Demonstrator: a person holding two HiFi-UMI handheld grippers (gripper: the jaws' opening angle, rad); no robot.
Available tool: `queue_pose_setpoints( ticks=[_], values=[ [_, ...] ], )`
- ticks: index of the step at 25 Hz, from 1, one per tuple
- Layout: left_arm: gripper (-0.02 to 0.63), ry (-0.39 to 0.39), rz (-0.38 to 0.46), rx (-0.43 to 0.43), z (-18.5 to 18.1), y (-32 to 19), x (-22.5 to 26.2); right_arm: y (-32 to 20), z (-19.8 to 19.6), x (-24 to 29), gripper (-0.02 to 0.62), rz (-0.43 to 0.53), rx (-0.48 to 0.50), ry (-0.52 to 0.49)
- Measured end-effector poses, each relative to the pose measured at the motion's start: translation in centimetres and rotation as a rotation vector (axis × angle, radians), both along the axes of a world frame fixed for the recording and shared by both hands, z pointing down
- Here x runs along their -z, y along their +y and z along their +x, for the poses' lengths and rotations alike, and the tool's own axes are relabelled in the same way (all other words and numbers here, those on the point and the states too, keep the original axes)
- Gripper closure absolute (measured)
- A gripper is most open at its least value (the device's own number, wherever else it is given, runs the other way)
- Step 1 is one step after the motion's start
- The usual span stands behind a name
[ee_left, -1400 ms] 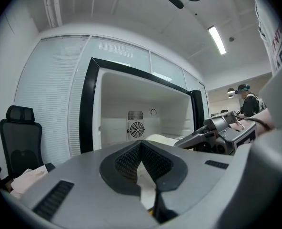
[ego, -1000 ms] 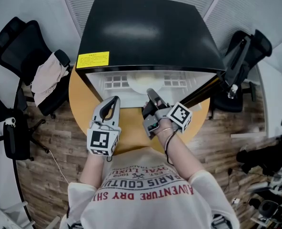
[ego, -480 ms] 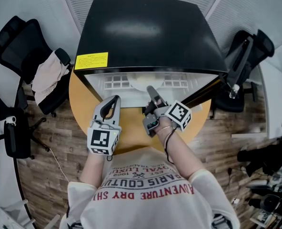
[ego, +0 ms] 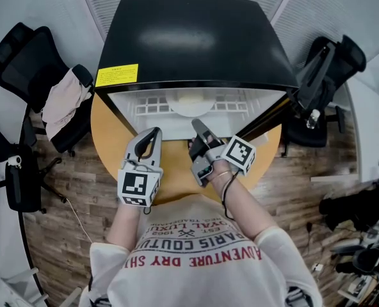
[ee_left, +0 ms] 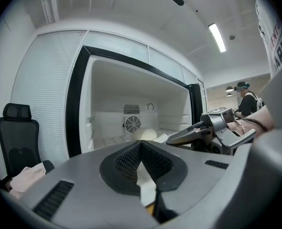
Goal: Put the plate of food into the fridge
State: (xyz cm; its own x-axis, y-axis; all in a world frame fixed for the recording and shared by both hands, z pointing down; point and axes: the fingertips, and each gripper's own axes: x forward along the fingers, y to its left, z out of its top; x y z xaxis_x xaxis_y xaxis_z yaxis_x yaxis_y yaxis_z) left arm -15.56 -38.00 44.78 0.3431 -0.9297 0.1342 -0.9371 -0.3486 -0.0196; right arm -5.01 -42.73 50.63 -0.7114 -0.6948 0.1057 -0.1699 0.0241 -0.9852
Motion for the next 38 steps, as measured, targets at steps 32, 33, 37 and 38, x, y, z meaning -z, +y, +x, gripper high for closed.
queue_pose_setpoints(
  ticks=[32, 33, 37, 38],
  values=[
    [0.572, 0.017, 0.04, -0.051, 4.5, 1.9, 1.0, 5.9, 3.3, 7.0, 0.568, 0.991, 0.082, 1.014],
    [0.572, 0.016, 0.041, -0.049, 4.5, 1.9, 1.0, 5.9, 3.3, 7.1, 0.568, 0.996, 0.082, 1.019],
    [0.572, 0.013, 0.041, -0.04, 4.2, 2.0, 1.2, 6.1, 3.2, 6.7, 0.568, 1.022, 0.098, 1.041],
    [0.572, 0.013, 0.043, -0.038, 4.2, 2.0, 1.3, 6.2, 3.1, 6.7, 0.568, 1.03, 0.1, 1.04]
  ],
)
